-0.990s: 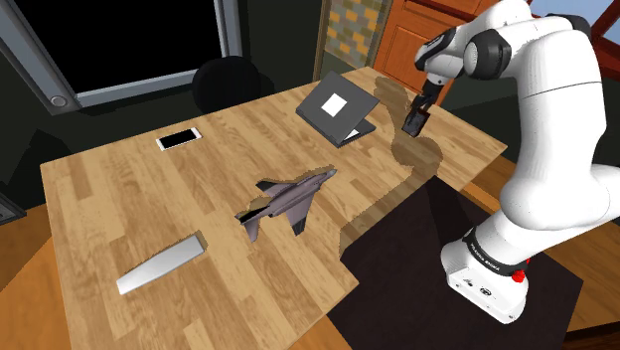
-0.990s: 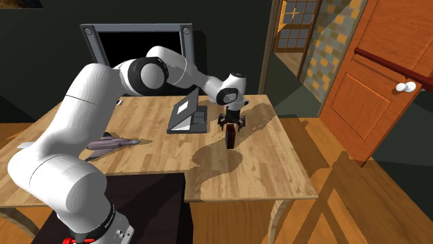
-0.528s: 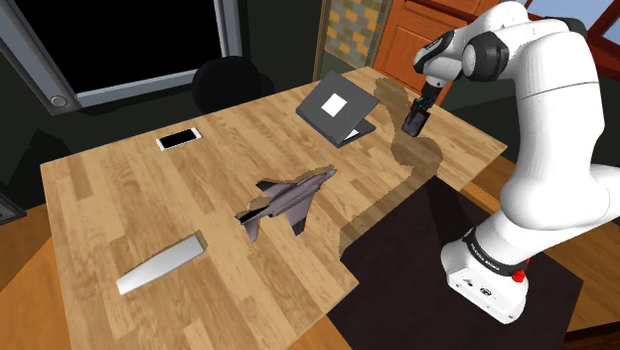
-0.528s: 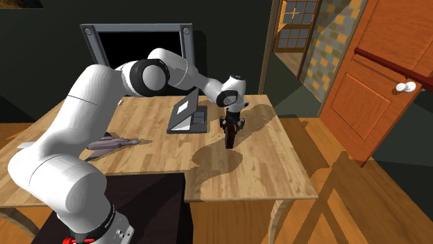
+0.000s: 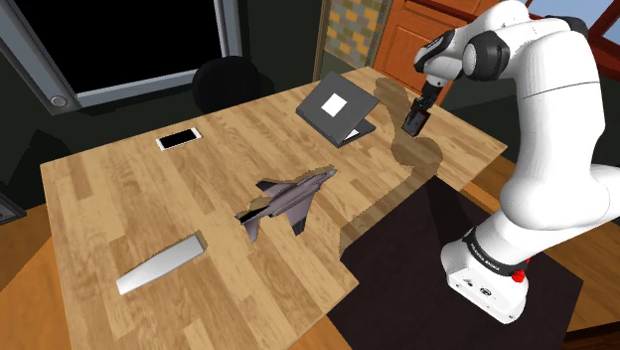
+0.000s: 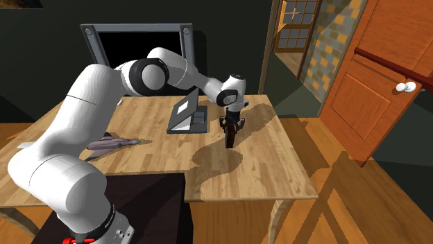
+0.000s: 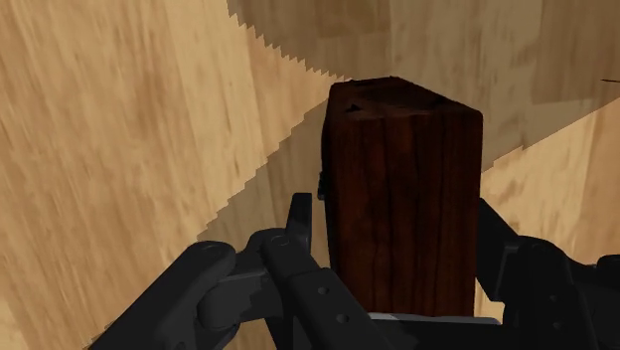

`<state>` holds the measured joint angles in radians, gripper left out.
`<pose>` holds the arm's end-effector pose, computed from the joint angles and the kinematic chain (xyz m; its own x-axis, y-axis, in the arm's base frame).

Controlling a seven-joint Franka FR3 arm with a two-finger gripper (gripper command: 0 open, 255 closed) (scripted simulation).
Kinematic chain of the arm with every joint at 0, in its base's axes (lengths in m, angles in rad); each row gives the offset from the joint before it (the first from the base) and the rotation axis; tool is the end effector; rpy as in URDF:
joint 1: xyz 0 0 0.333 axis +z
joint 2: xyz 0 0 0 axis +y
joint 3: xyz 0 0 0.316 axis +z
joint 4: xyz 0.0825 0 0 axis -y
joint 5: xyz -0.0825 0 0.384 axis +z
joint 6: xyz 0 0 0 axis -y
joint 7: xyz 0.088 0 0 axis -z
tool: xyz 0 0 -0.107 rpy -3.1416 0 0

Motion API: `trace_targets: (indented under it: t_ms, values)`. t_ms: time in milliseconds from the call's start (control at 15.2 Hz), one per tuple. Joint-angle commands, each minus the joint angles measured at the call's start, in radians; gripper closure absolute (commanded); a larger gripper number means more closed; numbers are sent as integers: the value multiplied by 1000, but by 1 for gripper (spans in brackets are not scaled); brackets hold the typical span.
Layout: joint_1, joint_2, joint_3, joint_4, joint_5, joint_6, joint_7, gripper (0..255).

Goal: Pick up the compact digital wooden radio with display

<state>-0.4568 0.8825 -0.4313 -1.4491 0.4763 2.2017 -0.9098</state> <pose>0.5054 -0.5074 0.1869 0.9907 -0.1354 0.0095 -0.1347 -0.9894 -0.0550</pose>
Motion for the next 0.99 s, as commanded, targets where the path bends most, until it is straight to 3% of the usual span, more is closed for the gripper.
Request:
trace_targets:
  t_ms: [0,924]
  values:
    - [3,-14,-5,-2,-5,-12,3,255]
    - [24,-112,-40,-3,-45,-108,27,255]
